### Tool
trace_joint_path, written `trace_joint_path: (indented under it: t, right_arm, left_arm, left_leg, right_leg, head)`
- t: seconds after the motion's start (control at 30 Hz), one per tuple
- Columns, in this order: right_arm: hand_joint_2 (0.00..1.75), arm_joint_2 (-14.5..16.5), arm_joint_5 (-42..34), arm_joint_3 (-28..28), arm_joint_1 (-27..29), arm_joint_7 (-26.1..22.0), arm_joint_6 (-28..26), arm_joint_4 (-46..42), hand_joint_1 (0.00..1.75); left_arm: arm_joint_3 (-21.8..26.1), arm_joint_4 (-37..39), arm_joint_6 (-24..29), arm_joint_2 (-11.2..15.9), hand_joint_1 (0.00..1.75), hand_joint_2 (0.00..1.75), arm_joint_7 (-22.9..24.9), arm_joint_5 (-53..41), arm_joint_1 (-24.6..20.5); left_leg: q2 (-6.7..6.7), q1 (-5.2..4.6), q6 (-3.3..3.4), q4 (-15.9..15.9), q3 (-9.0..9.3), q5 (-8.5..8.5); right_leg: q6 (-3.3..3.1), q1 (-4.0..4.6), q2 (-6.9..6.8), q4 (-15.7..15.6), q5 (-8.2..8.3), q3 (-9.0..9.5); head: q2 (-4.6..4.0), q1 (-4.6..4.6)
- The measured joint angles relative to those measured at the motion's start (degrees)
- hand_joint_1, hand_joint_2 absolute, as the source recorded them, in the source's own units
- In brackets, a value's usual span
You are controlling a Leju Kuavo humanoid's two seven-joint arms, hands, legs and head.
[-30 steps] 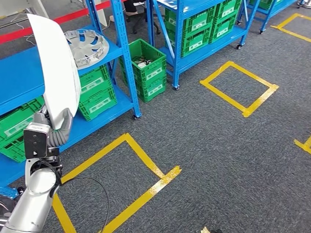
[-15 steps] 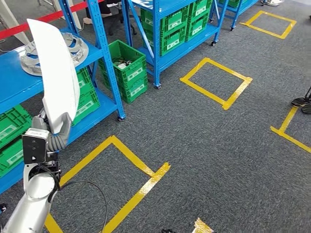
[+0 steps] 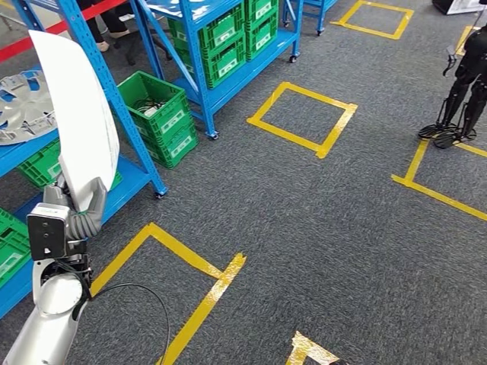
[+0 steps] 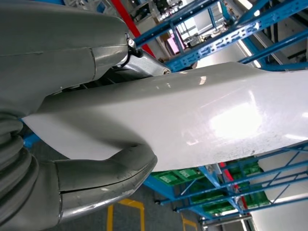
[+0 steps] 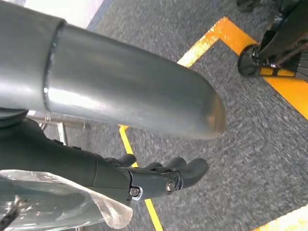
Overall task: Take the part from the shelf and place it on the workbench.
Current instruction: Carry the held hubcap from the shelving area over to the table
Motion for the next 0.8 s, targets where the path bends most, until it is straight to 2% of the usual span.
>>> trace_joint_path:
  t: [0.03, 0.07, 0.1, 0.13, 0.17, 0.23, 0.3, 0.37, 0.4, 0.43, 0.47, 0.5, 0.57, 0.6, 0.63, 0.67, 0.73, 0.8]
  right_arm:
    - [0.0, 0.0, 0.0, 0.0, 0.0, -0.2, 0.1, 0.0, 0.0]
    - [0.0, 0.0, 0.0, 0.0, 0.0, -0.4, 0.1, 0.0, 0.0]
    - [0.0, 0.0, 0.0, 0.0, -0.1, -0.5, 0.2, 0.0, 0.0]
    - [0.0, 0.1, -0.1, 0.0, -0.1, -0.6, 0.3, 0.0, 0.0]
    - [0.0, 0.1, -0.2, 0.0, -0.2, -0.7, 0.4, 0.0, 0.0]
    - [0.0, 0.1, -0.3, 0.0, -0.1, -0.9, 0.5, 0.0, 0.0]
    - [0.0, 0.1, -0.3, 0.0, 0.0, -0.9, 0.7, 0.0, 0.0]
    - [0.0, 0.1, -0.3, 0.0, 0.0, -0.9, 0.8, 0.0, 0.0]
    - [0.0, 0.1, -0.3, 0.0, -0.1, -0.9, 0.9, 0.0, 0.0]
    - [0.0, 0.1, -0.3, 0.0, -0.1, -0.9, 1.0, 0.0, 0.0]
    - [0.0, 0.1, -0.4, 0.0, 0.0, -0.9, 1.1, 0.0, 0.0]
    - [0.0, 0.0, -0.4, 0.0, 0.1, -0.9, 1.2, 0.0, 0.0]
    - [0.0, -0.1, -0.3, 0.0, 0.1, -0.9, 1.2, 0.0, 0.0]
    - [0.0, -0.2, -0.3, 0.0, 0.1, -0.9, 1.3, 0.0, 0.0]
    - [0.0, -0.2, -0.3, 0.0, 0.0, -0.8, 1.4, 0.0, 0.0]
    - [0.0, -0.2, -0.2, 0.0, 0.0, -0.7, 1.4, 0.0, 0.0]
    - [0.0, -0.2, -0.1, 0.0, 0.0, -0.6, 1.5, 0.0, 0.0]
    - [0.0, -0.3, -0.1, 0.0, 0.1, -0.4, 1.5, 0.0, 0.0]
  left_arm:
    - [0.0, -0.1, 0.0, 0.0, 1.75, 1.75, 0.0, 0.0, 0.0]
    - [0.0, -0.2, 0.0, 0.0, 1.75, 1.75, 0.0, -0.1, 0.0]
    - [0.0, -0.4, 0.0, 0.0, 1.75, 1.75, 0.0, -0.2, 0.0]
    - [0.1, -0.5, 0.0, 0.1, 1.75, 1.75, 0.0, -0.3, 0.0]
    - [0.1, -0.7, 0.0, 0.2, 1.75, 1.75, 0.0, -0.3, 0.0]
    - [0.1, -0.9, 0.0, 0.3, 1.75, 1.75, 0.0, -0.3, 0.0]
    - [0.1, -1.0, -0.1, 0.2, 1.75, 1.75, 0.0, -0.3, -0.1]
    - [0.2, -1.1, -0.2, 0.2, 1.75, 1.75, 0.0, -0.2, -0.1]
    - [0.3, -1.1, -0.2, 0.3, 1.75, 1.75, 0.0, -0.2, -0.1]
    - [0.3, -1.1, -0.2, 0.3, 1.75, 1.75, 0.0, -0.2, 0.0]
    - [0.3, -1.1, -0.2, 0.2, 1.75, 1.75, 0.1, -0.2, 0.1]
    - [0.3, -1.1, -0.2, 0.1, 1.75, 1.75, 0.1, -0.2, 0.1]
    - [0.3, -1.2, 0.0, 0.0, 1.75, 1.75, 0.1, -0.2, 0.2]
    - [0.4, -1.2, 0.1, 0.0, 1.75, 1.75, 0.1, -0.2, 0.2]
    - [0.4, -1.3, 0.3, 0.0, 1.75, 1.75, 0.1, -0.3, 0.2]
    - [0.5, -1.4, 0.4, 0.0, 1.75, 1.75, 0.1, -0.3, 0.2]
    - [0.6, -1.6, 0.5, 0.0, 1.75, 1.75, 0.1, -0.3, 0.3]
    - [0.6, -1.6, 0.6, 0.0, 1.75, 1.75, 0.1, -0.3, 0.3]
  left_leg:
    - [-0.52, -0.18, 0.54, -3.6, 1.56, 2.32]
    - [-1.63, -0.37, 1.23, -7.6, 3.36, 4.31]
    - [-2.66, -0.52, 1.85, -11.1, 4.89, 5.76]
    - [-3.49, -0.67, 2.32, -13.4, 5.86, 6.4]
    - [-3.86, -0.78, 2.61, -14.3, 6.2, 6.37]
    - [-3.05, -0.76, 2.62, -15.3, 6.44, 6.55]
    - [-1.92, -0.49, 2.48, -16.5, 6.94, 7.13]
    - [-0.61, -0.4, 2.4, -17.1, 7.15, 7.42]
    - [0.05, -0.41, 2.42, -17.0, 7.08, 7.43]
    - [0.71, -0.42, 2.4, -17.0, 7.02, 7.41]
    - [1.36, -0.4, 2.34, -17.0, 6.99, 7.37]
    - [1.93, -0.32, 2.2, -16.8, 6.97, 7.28]
    - [2.98, -0.12, 1.56, -16.2, 6.96, 6.84]
    - [3.42, -0.17, 1.12, -15.7, 6.87, 6.46]
    - [3.79, -0.3, 0.74, -15.3, 6.78, 6.16]
    - [4.14, -0.47, 0.44, -15.0, 6.72, 5.95]
    - [4.69, -0.48, 0.07, -14.8, 6.73, 5.78]
    - [3.57, -0.14, -0.41, -13.5, 6.38, 4.48]
  right_leg:
    - [-0.02, 0.13, 0.63, 0.0, 0.02, 0.09]
    - [0.0, 0.2, 1.21, 0.0, 0.05, 0.16]
    - [0.08, 0.2, 1.78, 0.0, 0.11, 0.11]
    - [0.26, 0.11, 2.27, 0.0, 0.22, -0.07]
    - [0.52, -0.04, 2.72, 0.0, 0.38, -0.32]
    - [1.13, -0.24, 3.34, -0.1, 0.65, -0.74]
    - [1.58, -0.14, 1.66, 1.6, -0.54, -1.86]
    - [2.05, -0.19, -1.13, 7.4, -3.82, -4.88]
    - [2.36, -0.32, -1.88, 11.3, -5.58, -6.75]
    - [2.67, -0.47, -2.26, 14.4, -6.58, -8.19]
    - [2.96, -0.62, -2.5, 15.8, -6.68, -8.81]
    - [3.21, -0.75, -2.75, 14.7, -5.64, -8.12]
    - [3.64, -0.9, -4.18, 7.4, -2.37, -4.03]
    - [3.54, -0.91, -5.08, 3.8, -1.31, -1.97]
    - [3.19, -0.87, -5.63, 1.6, -0.89, -0.67]
    - [2.69, -0.78, -5.86, 0.8, -1.02, -0.19]
    - [1.56, -0.68, -4.81, 0.9, -0.95, -0.32]
    - [0.9, -0.68, -3.89, 0.9, -0.76, -0.41]
  head:
    - [0.0, -0.01]
    - [0.0, 0.04]
    - [0.0, 0.08]
    - [0.0, 0.03]
    - [0.0, -0.01]
    - [0.0, -0.17]
    - [0.0, -0.03]
    - [0.0, 0.14]
    - [0.0, 0.2]
    - [0.0, 0.19]
    - [0.0, 0.18]
    - [0.0, 0.2]
    - [0.0, 0.21]
    - [0.0, 0.29]
    - [0.0, 0.28]
    - [0.0, 0.27]
    - [0.0, 0.17]
    - [0.0, 0.16]
